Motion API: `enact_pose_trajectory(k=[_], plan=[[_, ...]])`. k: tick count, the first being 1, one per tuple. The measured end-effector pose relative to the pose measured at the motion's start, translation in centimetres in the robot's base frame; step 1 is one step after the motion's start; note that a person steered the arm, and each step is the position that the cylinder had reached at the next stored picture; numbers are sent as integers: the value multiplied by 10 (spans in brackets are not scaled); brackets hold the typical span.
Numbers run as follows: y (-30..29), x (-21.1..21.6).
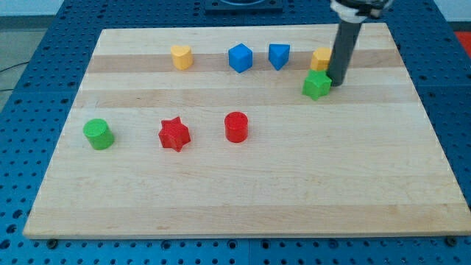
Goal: Move red circle diagonally to the red star
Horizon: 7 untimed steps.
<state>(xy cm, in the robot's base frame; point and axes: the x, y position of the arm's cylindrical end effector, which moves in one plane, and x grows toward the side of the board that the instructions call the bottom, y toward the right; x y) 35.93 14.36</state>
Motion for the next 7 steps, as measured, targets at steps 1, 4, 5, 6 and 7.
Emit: enact_pose_trajectory(k=[1,4,5,6,7], plan=[[15,4],[-81,166],[-118,158],[-138,123],[-144,78]])
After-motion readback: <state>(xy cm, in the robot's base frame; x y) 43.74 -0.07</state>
